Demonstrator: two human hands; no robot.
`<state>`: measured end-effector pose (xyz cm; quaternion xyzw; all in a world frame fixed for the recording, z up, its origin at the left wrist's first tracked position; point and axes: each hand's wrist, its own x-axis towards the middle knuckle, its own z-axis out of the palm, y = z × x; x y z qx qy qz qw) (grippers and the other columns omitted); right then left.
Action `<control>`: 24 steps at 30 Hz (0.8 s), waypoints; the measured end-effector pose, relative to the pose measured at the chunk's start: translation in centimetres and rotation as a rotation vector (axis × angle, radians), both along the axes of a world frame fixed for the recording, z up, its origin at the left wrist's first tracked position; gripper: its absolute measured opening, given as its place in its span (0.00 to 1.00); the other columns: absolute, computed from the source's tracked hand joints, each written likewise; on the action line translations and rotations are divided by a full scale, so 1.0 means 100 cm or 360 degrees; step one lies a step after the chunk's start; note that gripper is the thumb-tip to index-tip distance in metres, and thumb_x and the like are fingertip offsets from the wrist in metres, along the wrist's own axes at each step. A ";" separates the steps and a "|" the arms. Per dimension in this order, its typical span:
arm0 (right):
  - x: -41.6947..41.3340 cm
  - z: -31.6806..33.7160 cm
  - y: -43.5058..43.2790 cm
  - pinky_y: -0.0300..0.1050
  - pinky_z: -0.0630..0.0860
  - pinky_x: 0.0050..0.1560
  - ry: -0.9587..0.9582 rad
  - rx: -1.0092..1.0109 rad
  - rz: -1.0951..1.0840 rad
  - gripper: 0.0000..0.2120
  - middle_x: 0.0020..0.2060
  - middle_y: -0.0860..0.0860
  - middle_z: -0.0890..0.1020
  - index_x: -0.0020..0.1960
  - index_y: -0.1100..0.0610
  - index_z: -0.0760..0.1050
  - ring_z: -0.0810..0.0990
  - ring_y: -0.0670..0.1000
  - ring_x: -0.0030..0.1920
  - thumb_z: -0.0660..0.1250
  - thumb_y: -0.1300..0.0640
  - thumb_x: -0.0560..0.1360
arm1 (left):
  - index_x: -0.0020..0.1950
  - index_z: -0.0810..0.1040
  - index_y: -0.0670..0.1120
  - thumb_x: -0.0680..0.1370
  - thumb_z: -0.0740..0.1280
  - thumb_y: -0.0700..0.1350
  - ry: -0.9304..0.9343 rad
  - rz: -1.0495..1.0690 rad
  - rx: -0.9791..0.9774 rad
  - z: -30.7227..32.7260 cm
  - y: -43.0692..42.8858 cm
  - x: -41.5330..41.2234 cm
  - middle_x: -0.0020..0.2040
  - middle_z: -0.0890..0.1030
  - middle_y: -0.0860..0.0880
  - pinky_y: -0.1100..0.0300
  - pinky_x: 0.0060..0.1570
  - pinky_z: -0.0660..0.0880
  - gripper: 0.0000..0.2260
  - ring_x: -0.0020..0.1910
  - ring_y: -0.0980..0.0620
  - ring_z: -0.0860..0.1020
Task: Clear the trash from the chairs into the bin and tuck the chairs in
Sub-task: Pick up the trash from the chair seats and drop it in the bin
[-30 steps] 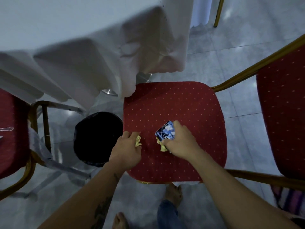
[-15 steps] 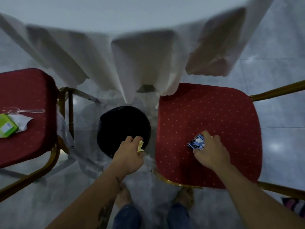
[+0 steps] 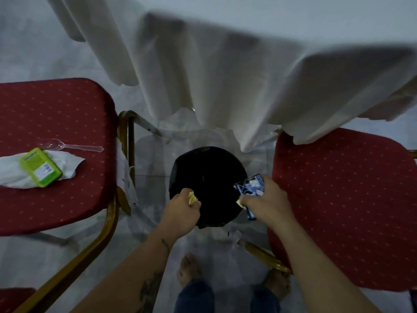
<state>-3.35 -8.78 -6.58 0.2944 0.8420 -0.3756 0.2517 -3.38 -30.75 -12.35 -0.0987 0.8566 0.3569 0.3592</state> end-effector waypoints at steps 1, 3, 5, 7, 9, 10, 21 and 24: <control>-0.006 -0.007 -0.012 0.45 0.78 0.42 -0.0006 -0.0060 -0.0001 0.13 0.43 0.46 0.81 0.48 0.49 0.75 0.81 0.49 0.42 0.73 0.54 0.65 | 0.70 0.68 0.46 0.81 0.62 0.48 -0.0040 0.0034 0.0011 -0.006 -0.002 -0.004 0.55 0.79 0.43 0.47 0.49 0.78 0.17 0.49 0.43 0.79; -0.019 -0.032 -0.032 0.41 0.73 0.37 -0.0012 -0.0157 -0.0018 0.11 0.43 0.45 0.81 0.50 0.50 0.75 0.79 0.45 0.41 0.71 0.57 0.69 | 0.71 0.67 0.48 0.82 0.62 0.49 -0.0125 0.0116 0.0056 -0.021 -0.004 -0.011 0.50 0.79 0.46 0.51 0.40 0.76 0.18 0.44 0.45 0.79; -0.028 -0.060 -0.046 0.40 0.73 0.38 -0.0033 -0.0188 -0.0024 0.09 0.42 0.45 0.80 0.50 0.51 0.75 0.78 0.46 0.42 0.67 0.59 0.71 | 0.71 0.66 0.49 0.81 0.63 0.48 -0.0205 0.0203 0.0094 -0.040 -0.004 -0.018 0.48 0.79 0.47 0.54 0.38 0.75 0.19 0.43 0.46 0.80; -0.031 -0.090 -0.053 0.44 0.76 0.43 -0.0107 -0.0202 -0.0031 0.09 0.44 0.47 0.81 0.50 0.51 0.75 0.80 0.50 0.45 0.66 0.59 0.71 | 0.69 0.65 0.50 0.80 0.64 0.48 -0.0296 0.0276 0.0125 -0.058 -0.002 -0.024 0.49 0.79 0.47 0.54 0.37 0.74 0.18 0.43 0.46 0.80; -0.029 -0.115 -0.058 0.46 0.77 0.47 -0.0202 -0.0213 -0.0032 0.10 0.46 0.49 0.80 0.52 0.52 0.75 0.80 0.51 0.46 0.66 0.59 0.71 | 0.65 0.66 0.50 0.79 0.64 0.47 -0.0347 0.0307 0.0118 -0.077 0.001 -0.029 0.49 0.79 0.46 0.57 0.35 0.74 0.15 0.43 0.46 0.80; -0.027 -0.125 -0.060 0.46 0.77 0.48 -0.0231 -0.0226 -0.0042 0.11 0.48 0.50 0.80 0.54 0.52 0.75 0.80 0.52 0.47 0.65 0.60 0.71 | 0.63 0.67 0.49 0.79 0.65 0.46 -0.0356 0.0319 0.0118 -0.085 0.002 -0.031 0.49 0.80 0.45 0.56 0.36 0.74 0.14 0.44 0.46 0.80; -0.023 -0.151 -0.059 0.40 0.73 0.36 -0.0250 -0.0336 -0.0171 0.21 0.51 0.52 0.78 0.68 0.53 0.71 0.75 0.45 0.41 0.62 0.64 0.76 | 0.73 0.61 0.44 0.77 0.67 0.48 -0.0465 0.0384 0.0109 -0.111 0.001 -0.038 0.61 0.77 0.41 0.55 0.47 0.74 0.27 0.55 0.41 0.78; -0.029 -0.143 -0.059 0.40 0.73 0.36 -0.0309 -0.0380 -0.0204 0.26 0.51 0.51 0.76 0.74 0.52 0.66 0.77 0.48 0.44 0.62 0.62 0.77 | 0.77 0.57 0.45 0.77 0.67 0.47 -0.0449 0.0359 0.0094 -0.103 -0.001 -0.041 0.63 0.76 0.40 0.50 0.53 0.78 0.32 0.57 0.40 0.78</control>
